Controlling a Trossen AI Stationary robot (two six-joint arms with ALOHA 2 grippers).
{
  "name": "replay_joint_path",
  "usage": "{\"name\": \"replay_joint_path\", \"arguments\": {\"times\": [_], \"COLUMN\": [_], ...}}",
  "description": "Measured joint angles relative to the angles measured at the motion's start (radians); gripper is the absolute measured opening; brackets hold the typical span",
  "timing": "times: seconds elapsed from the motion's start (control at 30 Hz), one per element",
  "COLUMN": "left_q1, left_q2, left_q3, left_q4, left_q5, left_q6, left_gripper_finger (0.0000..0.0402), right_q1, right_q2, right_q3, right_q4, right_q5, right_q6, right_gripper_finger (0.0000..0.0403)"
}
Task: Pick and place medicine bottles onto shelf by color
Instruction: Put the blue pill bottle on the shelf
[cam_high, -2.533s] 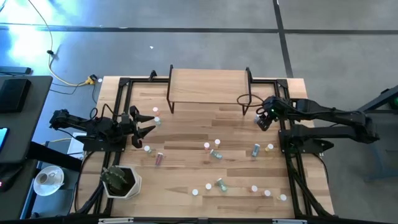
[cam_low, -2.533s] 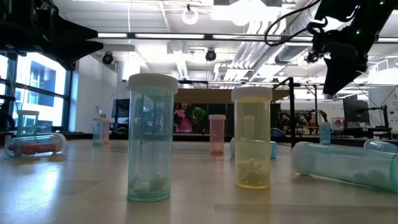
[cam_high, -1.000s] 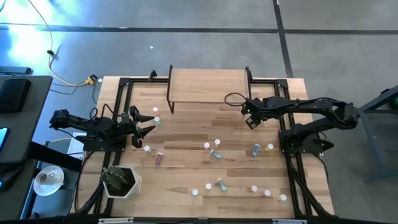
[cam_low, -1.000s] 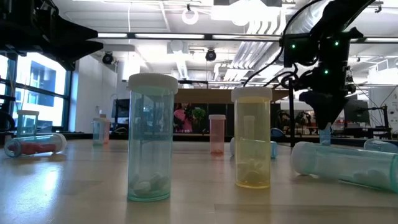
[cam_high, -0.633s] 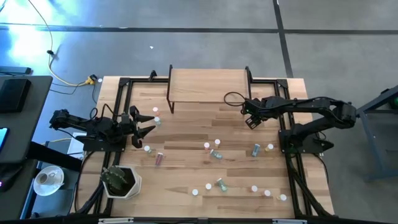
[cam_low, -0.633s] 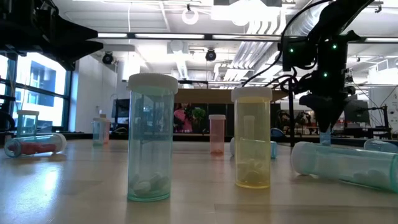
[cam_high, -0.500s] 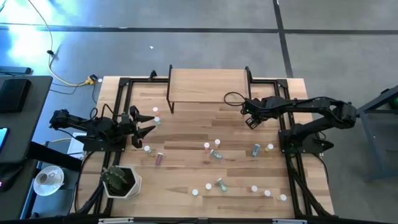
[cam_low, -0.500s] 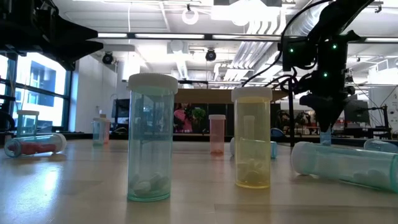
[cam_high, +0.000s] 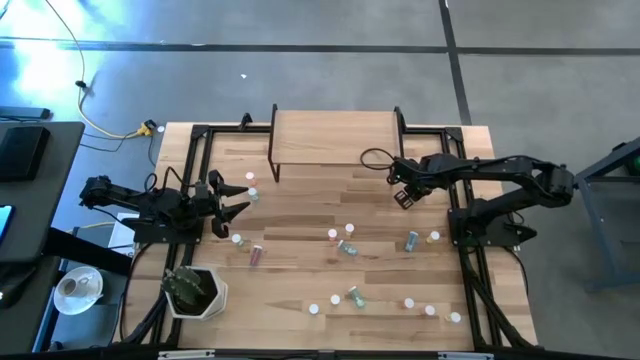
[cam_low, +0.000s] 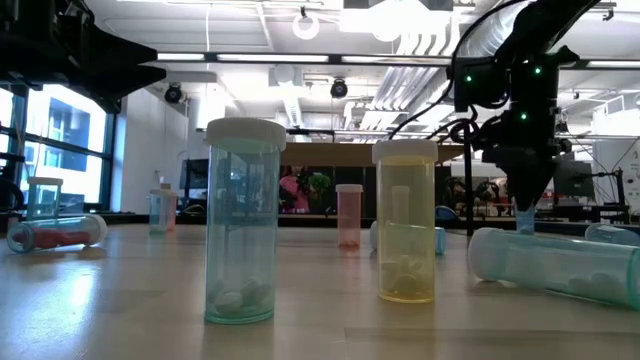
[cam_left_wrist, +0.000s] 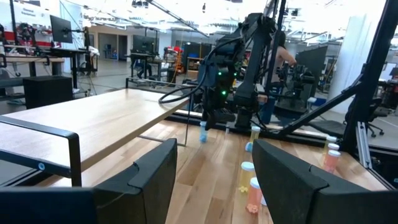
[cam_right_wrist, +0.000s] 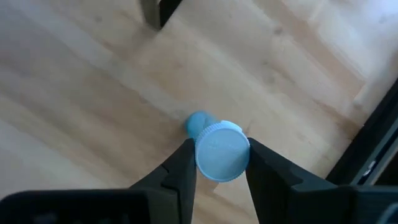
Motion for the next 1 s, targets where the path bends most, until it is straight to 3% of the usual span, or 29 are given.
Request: {"name": "replay_joint_path", "arguments": {"times": [0.67,1.0], "left_q1": [0.0,0.0], "left_q2": [0.0,0.0], "left_q3": [0.0,0.0], "left_q4": [0.0,0.0], "left_q5": [0.0,0.0], "left_q6": [0.0,0.0], "left_gripper_finger": [0.02,0.02], "right_q1": [0.203,0.296], "right_q2": [0.0,0.0], "right_q3": [0.139,0.337], "right_q4": [-0.118,-0.117], "right_q5": [-0.148,-0.174], "right_q6": [0.145,0.154], "right_gripper_finger": [0.0104,0.0103]}}
